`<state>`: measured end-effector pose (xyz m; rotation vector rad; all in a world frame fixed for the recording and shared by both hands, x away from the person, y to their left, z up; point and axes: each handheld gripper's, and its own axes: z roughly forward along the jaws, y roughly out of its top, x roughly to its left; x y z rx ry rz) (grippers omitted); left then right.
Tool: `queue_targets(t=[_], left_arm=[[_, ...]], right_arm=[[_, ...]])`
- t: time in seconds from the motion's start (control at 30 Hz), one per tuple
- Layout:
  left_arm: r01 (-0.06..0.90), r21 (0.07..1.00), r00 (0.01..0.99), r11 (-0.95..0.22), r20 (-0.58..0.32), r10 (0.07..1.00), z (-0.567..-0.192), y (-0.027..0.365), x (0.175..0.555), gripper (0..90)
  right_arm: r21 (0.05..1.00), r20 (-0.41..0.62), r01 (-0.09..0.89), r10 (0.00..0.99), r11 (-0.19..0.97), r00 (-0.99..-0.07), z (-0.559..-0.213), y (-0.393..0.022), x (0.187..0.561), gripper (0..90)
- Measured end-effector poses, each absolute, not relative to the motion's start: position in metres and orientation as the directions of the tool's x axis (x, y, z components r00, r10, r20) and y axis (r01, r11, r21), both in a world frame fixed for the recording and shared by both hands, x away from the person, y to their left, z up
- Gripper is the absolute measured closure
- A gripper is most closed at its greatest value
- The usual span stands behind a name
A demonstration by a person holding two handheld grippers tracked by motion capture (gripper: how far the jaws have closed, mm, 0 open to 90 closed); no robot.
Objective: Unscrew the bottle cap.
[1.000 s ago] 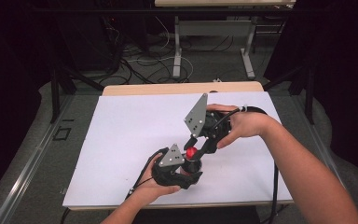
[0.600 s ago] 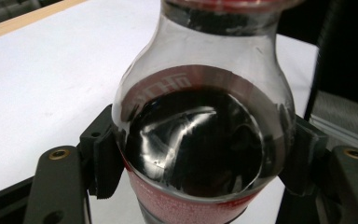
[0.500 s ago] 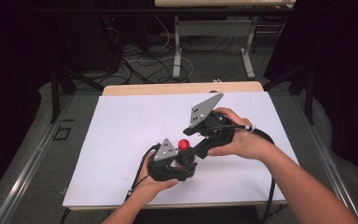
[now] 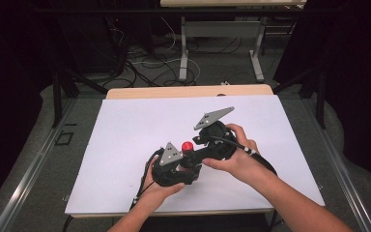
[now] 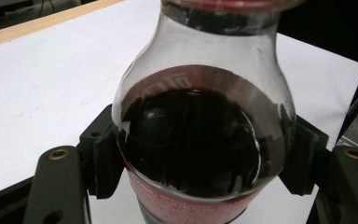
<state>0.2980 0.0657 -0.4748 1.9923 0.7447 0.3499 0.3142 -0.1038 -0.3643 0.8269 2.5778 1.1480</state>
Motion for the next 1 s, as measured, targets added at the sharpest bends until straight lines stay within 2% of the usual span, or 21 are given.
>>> queue_targets(t=[0.13, 0.2, 0.43, 0.57, 0.6, 0.67, 0.7, 0.8, 0.83, 0.9, 0.93, 0.97, 1.0], left_arm=[[0.366, 0.856, 0.768, -0.364, -0.057, 0.638, -0.475, 0.064, 0.297, 30.0], [0.36, 0.859, 0.765, -0.364, -0.048, 0.643, -0.475, 0.063, 0.297, 30.0], [0.345, 0.849, 0.787, -0.399, -0.031, 0.616, -0.475, 0.064, 0.296, 30.0], [0.332, 0.855, 0.802, -0.399, -0.034, 0.596, -0.475, 0.062, 0.294, 30.1], [0.327, 0.856, 0.808, -0.401, -0.033, 0.588, -0.474, 0.062, 0.294, 30.1], [0.325, 0.855, 0.815, -0.404, -0.037, 0.578, -0.474, 0.062, 0.293, 30.1], [0.327, 0.859, 0.818, -0.394, -0.048, 0.573, -0.473, 0.061, 0.293, 30.1], [0.318, 0.855, 0.828, -0.41, -0.039, 0.56, -0.472, 0.061, 0.293, 30.1], [0.312, 0.859, 0.828, -0.406, -0.036, 0.56, -0.473, 0.06, 0.292, 30.1], [0.299, 0.858, 0.84, -0.419, -0.028, 0.542, -0.472, 0.06, 0.291, 30.1], [0.295, 0.857, 0.845, -0.423, -0.028, 0.534, -0.472, 0.06, 0.291, 30.1], [0.291, 0.855, 0.851, -0.428, -0.027, 0.524, -0.472, 0.059, 0.291, 30.1], [0.283, 0.858, 0.855, -0.429, -0.023, 0.518, -0.472, 0.059, 0.29, 30.1]], right_arm=[[0.739, 0.042, 0.414, 0.577, 0.531, -0.816, -0.366, -0.101, 0.314, 53.0], [0.736, 0.023, 0.407, 0.581, 0.541, -0.814, -0.367, -0.098, 0.31, 58.7], [0.73, -0.006, 0.367, 0.543, 0.576, -0.84, -0.367, -0.098, 0.311, 59.4], [0.696, 0.031, 0.318, 0.415, 0.644, -0.909, -0.362, -0.105, 0.322, 60.5], [0.696, 0.031, 0.318, 0.415, 0.644, -0.909, -0.362, -0.105, 0.322, 60.5], [0.692, 0.038, 0.234, 0.29, 0.683, -0.956, -0.36, -0.109, 0.333, 60.5], [0.684, 0.055, 0.237, 0.276, 0.689, -0.96, -0.359, -0.111, 0.336, 60.6], [0.674, 0.039, 0.156, 0.176, 0.722, -0.984, -0.357, -0.111, 0.343, 60.5], [0.674, 0.039, 0.156, 0.176, 0.722, -0.984, -0.357, -0.111, 0.343, 60.5], [0.656, 0.026, 0.085, 0.09, 0.75, -0.996, -0.355, -0.111, 0.345, 60.5], [0.644, 0.001, 0.002, 0.002, 0.765, -1.0, -0.353, -0.111, 0.349, 60.6], [0.632, 0.01, -0.012, -0.024, 0.775, -1.0, -0.351, -0.111, 0.349, 60.9], [0.626, -0.002, -0.066, -0.083, 0.777, -0.997, -0.35, -0.111, 0.351, 60.9]])
